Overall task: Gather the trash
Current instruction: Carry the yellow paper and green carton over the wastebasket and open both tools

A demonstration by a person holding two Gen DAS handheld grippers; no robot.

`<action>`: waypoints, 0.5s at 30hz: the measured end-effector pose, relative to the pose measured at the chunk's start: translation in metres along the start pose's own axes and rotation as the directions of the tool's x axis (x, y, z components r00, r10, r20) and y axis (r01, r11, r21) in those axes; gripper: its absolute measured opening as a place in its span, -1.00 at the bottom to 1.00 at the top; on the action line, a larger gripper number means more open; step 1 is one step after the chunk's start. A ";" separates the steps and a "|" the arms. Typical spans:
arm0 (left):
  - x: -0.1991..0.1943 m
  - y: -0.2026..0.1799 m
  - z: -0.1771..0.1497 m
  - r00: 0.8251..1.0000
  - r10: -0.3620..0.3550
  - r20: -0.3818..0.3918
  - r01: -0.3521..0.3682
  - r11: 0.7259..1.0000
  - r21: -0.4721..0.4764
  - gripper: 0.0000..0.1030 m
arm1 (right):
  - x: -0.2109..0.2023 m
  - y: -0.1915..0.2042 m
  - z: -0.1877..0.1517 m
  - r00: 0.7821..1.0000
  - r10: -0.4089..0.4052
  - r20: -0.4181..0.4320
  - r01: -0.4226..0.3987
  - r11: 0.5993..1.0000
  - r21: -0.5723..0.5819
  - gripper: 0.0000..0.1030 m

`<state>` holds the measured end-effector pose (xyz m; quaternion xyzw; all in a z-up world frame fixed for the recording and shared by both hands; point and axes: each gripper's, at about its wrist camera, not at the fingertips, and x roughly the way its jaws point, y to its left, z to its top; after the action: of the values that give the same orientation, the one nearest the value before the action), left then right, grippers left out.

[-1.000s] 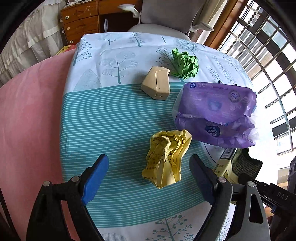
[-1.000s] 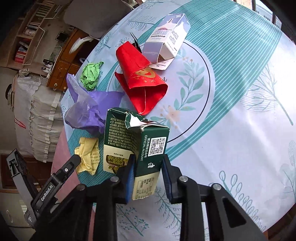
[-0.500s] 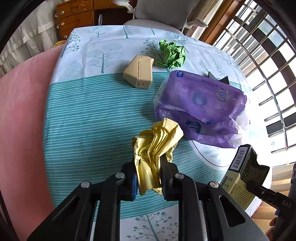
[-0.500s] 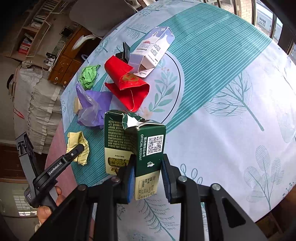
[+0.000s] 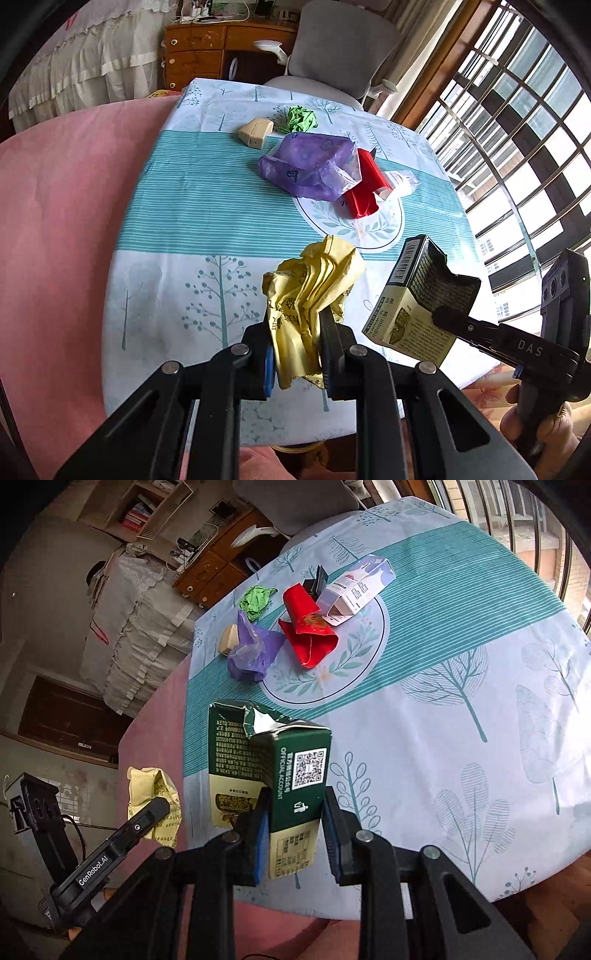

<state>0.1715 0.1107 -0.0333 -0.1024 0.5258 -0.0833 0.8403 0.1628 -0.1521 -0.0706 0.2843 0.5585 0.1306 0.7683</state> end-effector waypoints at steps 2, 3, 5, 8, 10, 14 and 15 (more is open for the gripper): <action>-0.016 -0.013 -0.033 1.000 0.016 0.015 -0.015 0.999 -0.031 -0.67 | -0.016 -0.008 -0.016 1.000 0.011 -0.012 -0.011 0.999 -0.050 -0.50; -0.022 -0.020 -0.048 1.000 0.024 0.017 -0.023 0.999 -0.045 -0.67 | -0.024 -0.013 -0.025 1.000 0.016 -0.018 -0.017 0.997 -0.069 -0.50; -0.032 -0.033 -0.079 0.999 0.042 0.011 -0.041 0.997 -0.069 -0.67 | -0.039 -0.026 -0.046 0.999 0.025 -0.036 -0.029 0.995 -0.100 -0.50; -0.045 -0.051 -0.123 0.997 0.068 -0.021 -0.070 0.995 -0.074 -0.67 | -0.052 -0.044 -0.077 0.997 0.019 -0.077 -0.030 0.990 -0.141 -0.50; -0.048 -0.057 -0.149 0.994 0.088 -0.060 -0.092 0.994 -0.061 -0.67 | -0.057 -0.056 -0.098 0.995 0.002 -0.104 -0.019 0.986 -0.165 -0.50; -0.042 -0.066 -0.194 0.983 0.122 -0.135 -0.125 0.992 -0.021 -0.67 | -0.054 -0.076 -0.140 0.988 -0.047 -0.146 0.015 0.977 -0.213 -0.50; -0.037 -0.068 -0.203 0.980 0.129 -0.153 -0.132 0.991 -0.011 -0.67 | -0.050 -0.082 -0.150 0.985 -0.065 -0.157 0.029 0.975 -0.221 -0.50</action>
<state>-0.0295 0.0374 -0.0707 -0.0700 0.5946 -0.0301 0.8004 -0.0039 -0.2003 -0.1109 0.1734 0.6085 0.1954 0.7493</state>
